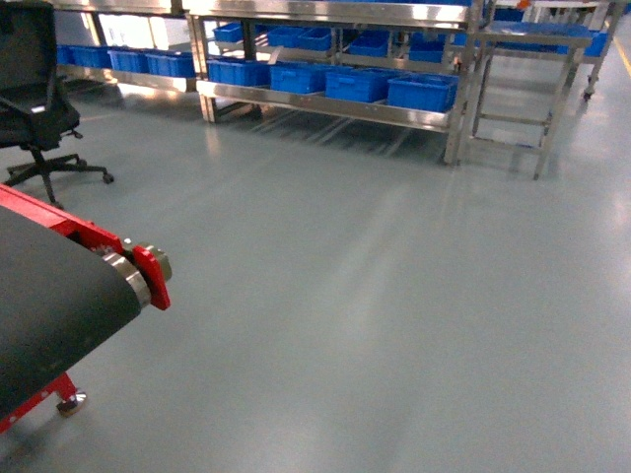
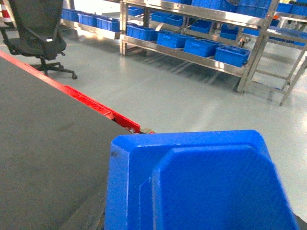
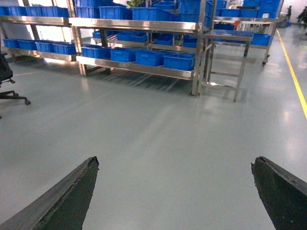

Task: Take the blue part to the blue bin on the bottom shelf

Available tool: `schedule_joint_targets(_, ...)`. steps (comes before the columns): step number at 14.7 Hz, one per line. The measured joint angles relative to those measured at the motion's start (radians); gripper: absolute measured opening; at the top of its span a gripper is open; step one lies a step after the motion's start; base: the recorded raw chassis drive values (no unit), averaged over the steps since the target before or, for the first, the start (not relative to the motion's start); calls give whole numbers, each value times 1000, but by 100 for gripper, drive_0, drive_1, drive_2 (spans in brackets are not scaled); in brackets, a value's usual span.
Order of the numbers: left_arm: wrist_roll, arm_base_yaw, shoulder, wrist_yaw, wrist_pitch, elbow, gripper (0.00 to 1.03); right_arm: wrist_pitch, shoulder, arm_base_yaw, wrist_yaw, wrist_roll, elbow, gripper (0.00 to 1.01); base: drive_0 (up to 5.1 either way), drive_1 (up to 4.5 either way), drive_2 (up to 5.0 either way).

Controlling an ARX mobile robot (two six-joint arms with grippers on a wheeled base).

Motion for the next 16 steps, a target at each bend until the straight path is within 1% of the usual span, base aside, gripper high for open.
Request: schedule_joint_targets(16, 0, 0, 0, 0, 0, 0, 44, 0, 0, 0, 0, 0, 0, 98, -159, -159, -159)
